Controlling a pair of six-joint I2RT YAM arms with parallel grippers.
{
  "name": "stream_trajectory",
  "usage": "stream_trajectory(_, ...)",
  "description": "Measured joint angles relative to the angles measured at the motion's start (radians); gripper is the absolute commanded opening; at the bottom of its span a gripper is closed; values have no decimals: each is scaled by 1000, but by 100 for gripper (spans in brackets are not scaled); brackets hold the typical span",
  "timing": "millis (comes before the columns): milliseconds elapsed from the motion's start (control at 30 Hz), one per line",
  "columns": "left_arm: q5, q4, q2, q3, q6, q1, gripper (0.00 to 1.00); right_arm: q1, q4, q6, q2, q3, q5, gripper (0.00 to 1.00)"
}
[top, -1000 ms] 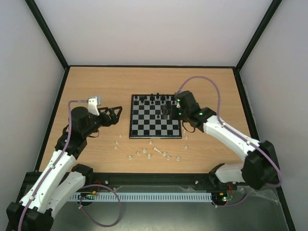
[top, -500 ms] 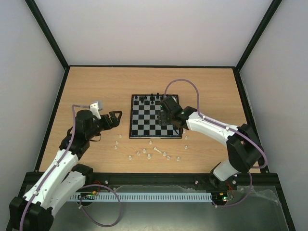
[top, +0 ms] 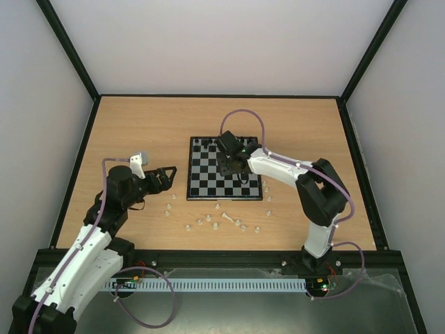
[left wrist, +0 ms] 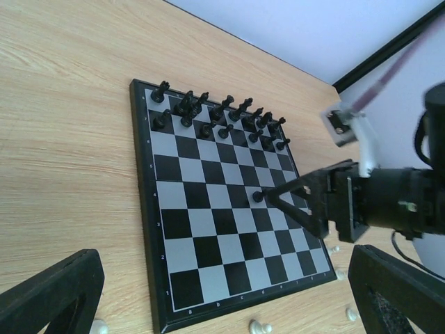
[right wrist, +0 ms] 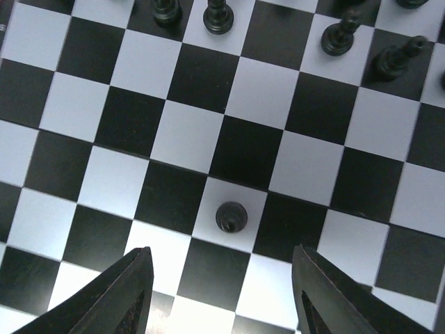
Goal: Set up the chess pieces on the board
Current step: Pick up the chess piece from the chessboard.
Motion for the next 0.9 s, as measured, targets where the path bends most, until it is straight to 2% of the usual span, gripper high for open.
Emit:
stream_trajectory(200, -7, -7, -13, 0, 9, -12, 99, 1, -51, -11, 100, 122, 3, 45)
stream_trajectory(500, -24, 25, 70, 0, 6, -66, 99, 2, -95, -19, 112, 176, 29, 45)
stream_trajectory(633, -71, 72, 172, 22, -11, -125, 99, 2, -96, -19, 113, 163, 41, 44)
stream_trajectory(900, -165, 156, 373, 52, -25, -228, 99, 1, -96, -21, 141, 142, 58, 35)
